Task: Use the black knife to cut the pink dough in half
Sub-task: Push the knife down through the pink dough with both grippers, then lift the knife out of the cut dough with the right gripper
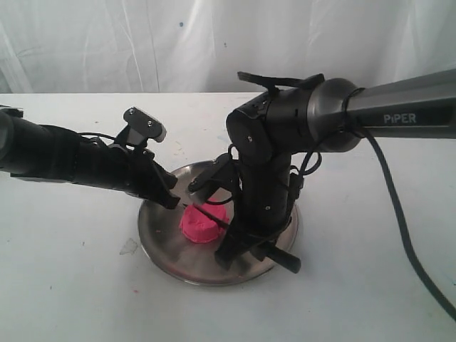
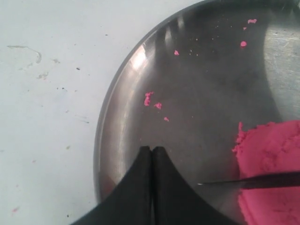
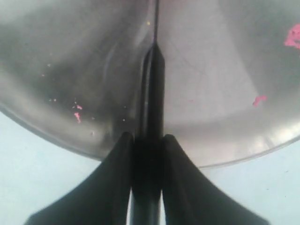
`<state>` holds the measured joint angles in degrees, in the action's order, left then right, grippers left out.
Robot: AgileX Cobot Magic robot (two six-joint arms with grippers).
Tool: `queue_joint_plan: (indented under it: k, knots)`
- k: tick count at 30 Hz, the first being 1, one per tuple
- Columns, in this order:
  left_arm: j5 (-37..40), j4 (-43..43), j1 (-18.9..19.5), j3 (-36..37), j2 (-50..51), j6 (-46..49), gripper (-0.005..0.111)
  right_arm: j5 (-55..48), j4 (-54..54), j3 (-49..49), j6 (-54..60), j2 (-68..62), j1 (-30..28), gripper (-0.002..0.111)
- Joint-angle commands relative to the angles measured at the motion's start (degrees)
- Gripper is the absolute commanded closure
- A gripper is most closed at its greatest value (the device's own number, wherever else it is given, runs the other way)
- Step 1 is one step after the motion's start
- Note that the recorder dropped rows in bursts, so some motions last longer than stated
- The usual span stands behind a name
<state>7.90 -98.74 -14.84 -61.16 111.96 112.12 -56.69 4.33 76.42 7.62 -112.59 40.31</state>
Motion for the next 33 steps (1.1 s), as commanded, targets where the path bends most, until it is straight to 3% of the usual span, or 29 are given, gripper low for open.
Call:
queue_joint_plan:
  k: [1, 23, 33]
  knots:
    - [0.9, -1.2, -0.2, -0.2, -0.6, 4.2, 0.105, -4.0, 0.8, 1.0, 0.3, 0.0, -0.4, 0.108]
    - [0.7, -1.2, -0.2, -0.2, -5.0, 3.5, 0.105, -6.5, -6.0, 0.9, 4.3, -0.2, -0.4, 0.108]
    - [-1.7, -1.2, -0.2, 0.0, -6.0, 3.3, 0.105, -4.2, 1.9, 0.9, -1.7, -0.2, -0.4, 0.108]
